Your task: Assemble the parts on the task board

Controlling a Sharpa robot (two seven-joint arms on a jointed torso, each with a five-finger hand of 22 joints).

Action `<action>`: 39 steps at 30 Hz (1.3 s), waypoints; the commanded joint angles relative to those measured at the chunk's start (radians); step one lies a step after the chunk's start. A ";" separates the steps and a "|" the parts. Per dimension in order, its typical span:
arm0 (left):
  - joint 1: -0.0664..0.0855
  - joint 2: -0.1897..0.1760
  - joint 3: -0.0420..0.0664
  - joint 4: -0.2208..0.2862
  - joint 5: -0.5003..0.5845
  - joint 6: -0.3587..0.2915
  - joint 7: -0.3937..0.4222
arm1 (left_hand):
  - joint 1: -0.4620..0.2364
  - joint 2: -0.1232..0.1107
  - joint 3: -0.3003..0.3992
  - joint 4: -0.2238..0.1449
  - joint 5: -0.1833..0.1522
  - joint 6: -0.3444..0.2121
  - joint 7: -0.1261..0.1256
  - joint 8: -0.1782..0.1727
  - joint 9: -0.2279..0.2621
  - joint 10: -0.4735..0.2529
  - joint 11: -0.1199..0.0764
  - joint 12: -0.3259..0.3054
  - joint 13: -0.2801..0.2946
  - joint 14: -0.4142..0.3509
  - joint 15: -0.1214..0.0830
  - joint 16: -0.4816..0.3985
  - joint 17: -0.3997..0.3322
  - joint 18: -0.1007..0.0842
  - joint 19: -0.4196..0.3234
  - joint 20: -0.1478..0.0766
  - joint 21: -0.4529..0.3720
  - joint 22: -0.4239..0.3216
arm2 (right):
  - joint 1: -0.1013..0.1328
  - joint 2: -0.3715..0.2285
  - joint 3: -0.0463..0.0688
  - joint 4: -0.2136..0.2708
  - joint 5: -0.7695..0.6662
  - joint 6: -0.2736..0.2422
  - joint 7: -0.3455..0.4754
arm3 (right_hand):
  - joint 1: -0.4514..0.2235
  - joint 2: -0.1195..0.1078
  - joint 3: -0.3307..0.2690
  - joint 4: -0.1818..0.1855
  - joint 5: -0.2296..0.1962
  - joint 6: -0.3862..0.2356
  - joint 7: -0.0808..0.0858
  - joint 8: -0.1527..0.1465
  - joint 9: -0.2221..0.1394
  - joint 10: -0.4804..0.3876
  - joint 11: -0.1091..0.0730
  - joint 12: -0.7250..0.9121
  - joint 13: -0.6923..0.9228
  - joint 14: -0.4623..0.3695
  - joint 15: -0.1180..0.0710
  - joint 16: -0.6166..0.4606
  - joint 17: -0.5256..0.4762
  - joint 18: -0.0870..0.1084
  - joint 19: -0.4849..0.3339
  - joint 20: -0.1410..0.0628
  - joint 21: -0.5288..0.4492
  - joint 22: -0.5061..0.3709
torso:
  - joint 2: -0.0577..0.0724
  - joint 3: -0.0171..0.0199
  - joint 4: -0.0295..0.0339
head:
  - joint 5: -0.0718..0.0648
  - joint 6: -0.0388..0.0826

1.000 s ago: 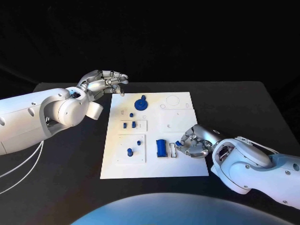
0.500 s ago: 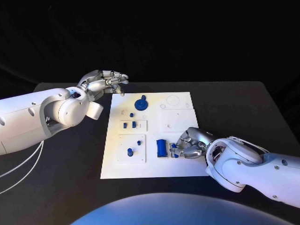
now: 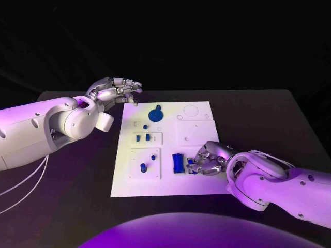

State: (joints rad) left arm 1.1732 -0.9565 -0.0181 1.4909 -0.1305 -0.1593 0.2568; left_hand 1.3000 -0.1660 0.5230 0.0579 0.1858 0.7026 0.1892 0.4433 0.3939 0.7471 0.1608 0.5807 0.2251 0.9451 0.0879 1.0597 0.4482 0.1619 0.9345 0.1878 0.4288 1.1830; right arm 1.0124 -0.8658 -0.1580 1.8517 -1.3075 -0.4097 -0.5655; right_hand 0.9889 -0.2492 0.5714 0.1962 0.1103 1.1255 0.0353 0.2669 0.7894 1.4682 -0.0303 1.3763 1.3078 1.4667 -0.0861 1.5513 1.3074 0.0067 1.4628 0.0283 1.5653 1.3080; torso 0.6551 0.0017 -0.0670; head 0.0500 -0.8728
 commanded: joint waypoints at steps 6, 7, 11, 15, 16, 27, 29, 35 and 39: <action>0.001 0.001 0.001 0.002 0.001 0.018 0.003 | -0.002 0.006 -0.001 -0.005 0.005 -0.009 0.021 0.004 -0.001 -0.006 -0.004 0.005 -0.001 -0.007 -0.002 0.002 0.001 0.019 0.000 0.002 -0.002 -0.001 | -0.001 0.005 0.000 0.001 -0.004 0.008 0.008 | -0.016 0.015 -0.124 0.063 -0.058 0.013 -0.004 -0.006 0.000 0.033 -0.007 0.002 0.163 0.097 -0.008 0.002 0.233 -0.007 0.108 -0.009 0.005 0.263 | 0.000 -0.0003 0.0001 | 0.001 0.000; 0.001 0.001 0.001 0.002 0.001 0.018 0.003 | -0.002 0.006 -0.001 -0.005 0.005 -0.009 0.021 0.004 -0.001 -0.006 -0.004 0.005 -0.001 -0.007 -0.002 0.002 0.001 0.019 0.000 0.002 -0.002 -0.001 | -0.001 0.004 0.000 0.001 -0.004 0.007 0.008 | -0.015 0.015 -0.134 0.071 -0.059 0.013 -0.005 -0.006 0.000 0.033 -0.007 0.002 0.164 0.097 -0.008 0.002 0.232 -0.007 0.108 -0.009 0.005 0.263 | 0.000 -0.0003 0.0002 | 0.000 0.000; 0.001 0.001 0.001 0.002 0.001 0.018 0.003 | -0.002 0.006 -0.001 -0.005 0.005 -0.009 0.021 0.004 -0.001 -0.006 -0.004 0.005 -0.001 -0.007 -0.002 0.002 0.001 0.019 0.000 0.002 -0.002 -0.001 | -0.001 0.002 0.000 0.003 -0.004 0.000 0.012 | -0.043 0.020 -0.193 0.097 -0.061 0.016 -0.005 -0.005 0.003 0.034 -0.008 0.001 0.164 0.097 -0.008 0.001 0.231 -0.007 0.108 -0.010 0.005 0.263 | 0.000 -0.0004 0.0004 | -0.001 0.000; 0.001 0.000 0.001 0.002 0.001 0.019 0.002 | -0.002 0.006 -0.001 -0.005 0.005 -0.009 0.021 0.004 -0.001 -0.006 -0.004 0.005 -0.001 -0.007 -0.002 0.002 0.001 0.019 0.000 0.002 -0.002 -0.001 | -0.001 -0.006 0.000 0.009 -0.012 -0.008 0.020 | -0.067 0.042 -0.277 0.098 -0.058 0.017 -0.005 -0.004 0.007 0.034 -0.008 0.002 0.164 0.097 -0.008 0.002 0.232 -0.007 0.108 -0.010 0.005 0.263 | 0.000 -0.0002 0.0002 | 0.000 0.000; 0.001 0.000 0.001 0.002 0.001 0.019 0.002 | -0.005 0.007 -0.002 -0.004 0.006 -0.009 0.021 0.005 -0.002 -0.007 -0.004 0.006 -0.002 -0.007 -0.002 0.002 0.001 0.019 0.000 0.002 -0.002 -0.002 | -0.001 -0.010 0.000 0.012 -0.014 -0.009 0.023 | -0.066 0.043 -0.283 0.098 -0.058 0.017 -0.005 -0.004 0.008 0.034 -0.008 0.002 0.165 0.097 -0.008 0.002 0.233 -0.007 0.108 -0.010 0.005 0.263 | 0.000 -0.0002 0.0004 | 0.000 0.000; 0.001 -0.004 0.001 0.006 0.001 0.017 0.001 | -0.005 0.007 -0.002 -0.004 0.006 -0.009 0.021 0.005 -0.002 -0.007 -0.004 0.006 -0.002 -0.007 -0.002 0.002 0.001 0.019 0.000 0.002 -0.002 -0.002 | -0.001 -0.064 0.000 0.045 -0.006 0.041 0.104 | 0.113 0.046 -0.258 0.081 -0.057 0.014 -0.006 -0.013 0.007 0.036 -0.009 0.005 0.167 0.098 -0.009 0.004 0.236 -0.007 0.108 -0.010 0.005 0.263 | 0.000 0.0001 -0.0010 | 0.000 0.001; 0.001 -0.004 0.001 0.006 0.001 0.018 0.002 | -0.005 0.007 -0.002 -0.004 0.006 -0.009 0.021 0.005 -0.002 -0.007 -0.004 0.006 -0.002 -0.007 -0.002 0.002 0.001 0.019 0.000 0.002 -0.002 -0.002 | -0.001 -0.068 0.000 0.048 -0.002 0.050 0.111 | 0.119 0.044 -0.259 0.081 -0.058 0.015 -0.006 -0.012 0.007 0.037 -0.009 0.010 0.169 0.098 -0.009 0.005 0.238 -0.007 0.108 -0.010 0.005 0.263 | 0.000 0.0000 -0.0011 | 0.000 0.002; 0.001 -0.003 0.001 0.006 0.001 0.020 0.002 | -0.005 0.008 -0.001 -0.004 0.007 -0.010 0.021 0.006 -0.002 -0.006 -0.004 0.007 -0.003 -0.007 -0.002 0.002 0.001 0.019 0.000 0.002 -0.002 -0.002 | -0.001 -0.077 0.000 0.049 0.005 0.064 0.121 | 0.131 0.043 -0.259 0.081 -0.058 0.019 -0.008 -0.011 0.008 0.038 -0.010 0.012 0.170 0.099 -0.010 0.007 0.241 -0.007 0.108 -0.011 0.005 0.263 | 0.000 -0.0003 -0.0003 | 0.002 0.001; 0.001 -0.003 0.001 0.005 0.001 0.020 0.002 | -0.005 0.008 -0.001 -0.005 0.007 -0.010 0.021 0.006 -0.002 -0.006 -0.004 0.007 -0.003 -0.007 -0.002 0.002 0.001 0.019 0.000 0.002 -0.002 -0.002 | -0.002 -0.076 0.000 0.046 0.006 0.066 0.122 | 0.132 0.043 -0.259 0.081 -0.058 0.019 -0.008 -0.011 0.008 0.039 -0.010 0.013 0.171 0.099 -0.010 0.007 0.242 -0.007 0.108 -0.011 0.005 0.263 | 0.000 -0.0002 -0.0002 | 0.002 0.001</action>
State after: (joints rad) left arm 1.1730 -0.9611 -0.0181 1.4939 -0.1306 -0.1552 0.2530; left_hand 1.3000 -0.1660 0.5230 0.0579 0.1858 0.6989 0.1855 0.4433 0.3928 0.7435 0.1573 0.5807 0.2239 0.9451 0.0879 1.0598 0.4486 0.1618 0.9345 0.1878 0.4288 1.1822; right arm 1.0121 -0.9425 -0.1582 1.8978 -1.3026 -0.3730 -0.4678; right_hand 1.1125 -0.2042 0.3097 0.2773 0.0541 1.1397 0.0287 0.2609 0.7973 1.4645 -0.0339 1.3842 1.3075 1.4631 -0.0896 1.5552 1.3074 0.0068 1.4662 0.0251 1.5653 1.3076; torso 0.6548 0.0014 -0.0672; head 0.0522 -0.8714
